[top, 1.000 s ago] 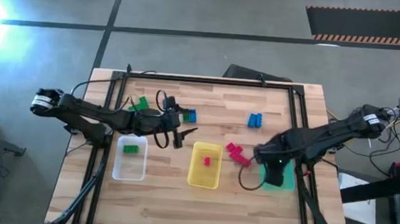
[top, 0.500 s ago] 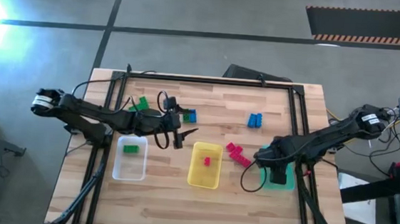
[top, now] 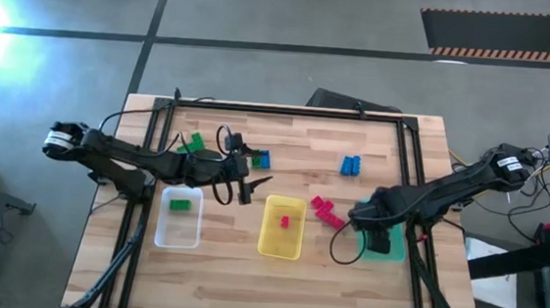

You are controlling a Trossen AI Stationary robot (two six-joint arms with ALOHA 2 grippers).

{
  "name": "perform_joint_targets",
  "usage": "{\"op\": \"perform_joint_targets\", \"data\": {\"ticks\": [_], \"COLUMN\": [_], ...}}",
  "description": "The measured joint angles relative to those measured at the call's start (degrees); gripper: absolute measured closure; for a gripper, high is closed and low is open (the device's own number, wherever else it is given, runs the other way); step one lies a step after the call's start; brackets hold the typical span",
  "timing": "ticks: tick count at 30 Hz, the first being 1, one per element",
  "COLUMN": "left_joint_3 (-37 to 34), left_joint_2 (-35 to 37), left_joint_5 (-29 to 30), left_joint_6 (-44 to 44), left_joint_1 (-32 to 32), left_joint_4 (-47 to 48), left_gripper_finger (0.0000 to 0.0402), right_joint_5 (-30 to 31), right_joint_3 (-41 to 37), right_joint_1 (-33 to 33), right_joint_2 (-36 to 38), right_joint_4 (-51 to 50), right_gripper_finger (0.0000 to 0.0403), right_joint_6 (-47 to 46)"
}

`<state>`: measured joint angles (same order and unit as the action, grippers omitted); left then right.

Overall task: Sort & place blocks by color
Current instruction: Put the green game piece into the transparent bin

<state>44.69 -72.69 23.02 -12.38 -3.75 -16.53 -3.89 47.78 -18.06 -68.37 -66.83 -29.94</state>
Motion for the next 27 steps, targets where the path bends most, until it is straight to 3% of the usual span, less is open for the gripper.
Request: {"op": "perform_joint_targets", "data": {"ticks": [7, 13, 22, 27], "left_joint_3": [0.0, -0.02, -0.07, -0.09], "left_joint_2": [-0.02, -0.03, -0.04, -0.06], "left_joint_5": [-0.01, -0.02, 0.46, 5.44], "left_joint_6": [2.62, 3.1, 9.57, 15.84], "left_joint_1": [0.0, 0.0, 0.0, 0.0], "left_joint_4": [0.98, 1.63, 2.72, 5.38], "left_gripper_finger": [0.012, 0.012, 0.012, 0.012], "right_joint_5": [6.14, 19.04, 27.48, 29.51], "right_joint_3": [5.77, 10.21, 6.0, -0.24], "right_joint_1": [-0.07, -0.07, -0.04, -0.04], "right_joint_2": [0.04, 0.39, 2.83, 5.08], "right_joint_4": [-0.14, 3.13, 27.81, 44.87], "right_gripper_finger": [0.0218, 0.0248, 0.0304, 0.0336], "right_joint_6": [-3.73, 2.29, 21.49, 32.79]}}
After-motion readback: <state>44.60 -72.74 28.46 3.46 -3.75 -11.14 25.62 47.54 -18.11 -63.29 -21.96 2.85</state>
